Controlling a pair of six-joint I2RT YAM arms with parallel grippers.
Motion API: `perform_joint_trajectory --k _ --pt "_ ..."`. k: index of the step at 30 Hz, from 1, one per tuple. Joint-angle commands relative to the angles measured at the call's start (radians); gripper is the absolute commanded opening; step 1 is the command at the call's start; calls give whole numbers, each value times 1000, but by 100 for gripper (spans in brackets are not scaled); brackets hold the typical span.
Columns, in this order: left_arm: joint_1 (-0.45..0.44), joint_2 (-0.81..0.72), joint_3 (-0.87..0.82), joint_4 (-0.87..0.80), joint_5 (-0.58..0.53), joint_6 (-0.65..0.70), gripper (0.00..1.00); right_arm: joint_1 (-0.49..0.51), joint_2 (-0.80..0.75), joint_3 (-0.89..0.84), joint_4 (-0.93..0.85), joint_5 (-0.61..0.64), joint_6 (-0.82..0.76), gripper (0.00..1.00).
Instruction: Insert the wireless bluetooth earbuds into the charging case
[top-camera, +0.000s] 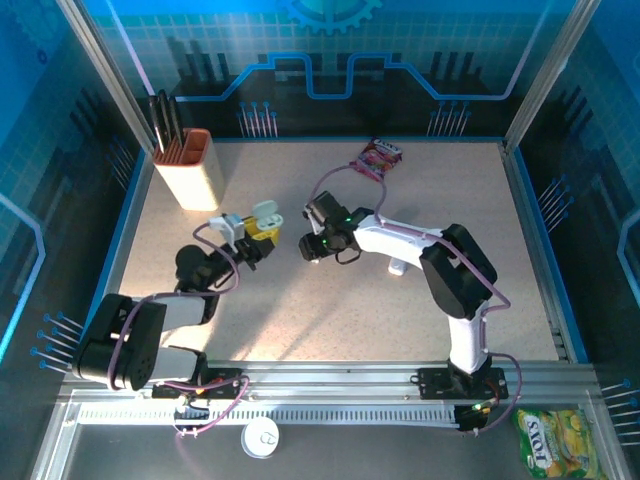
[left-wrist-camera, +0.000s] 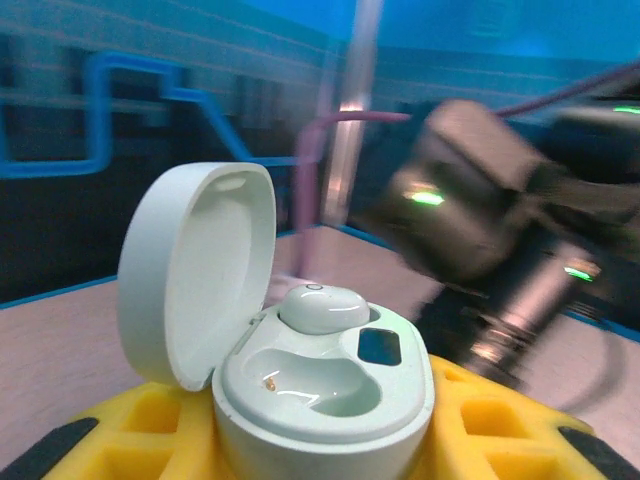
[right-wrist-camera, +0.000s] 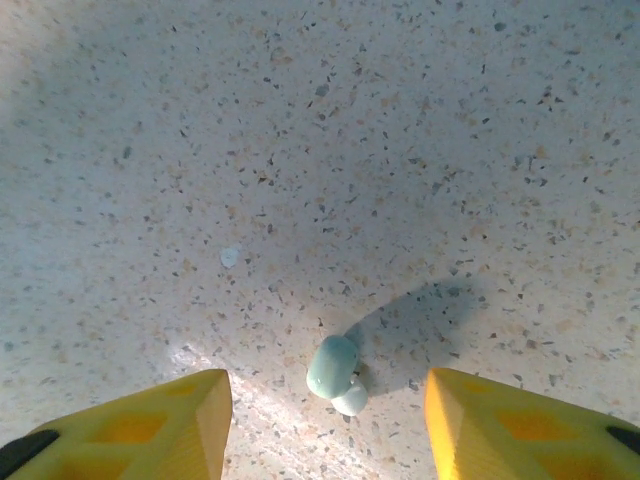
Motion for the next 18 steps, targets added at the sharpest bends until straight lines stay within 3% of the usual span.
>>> perform_joint_trajectory --k 1,10,18 --pt "79 -38 -39 31 -165 -64 35 65 54 65 -150 256 -33 54" --pt "141 -132 -49 -63 -244 -74 36 209 216 277 -371 577 -59 51" --pt "144 -140 -53 -67 -218 -67 37 244 331 422 -478 636 -45 46"
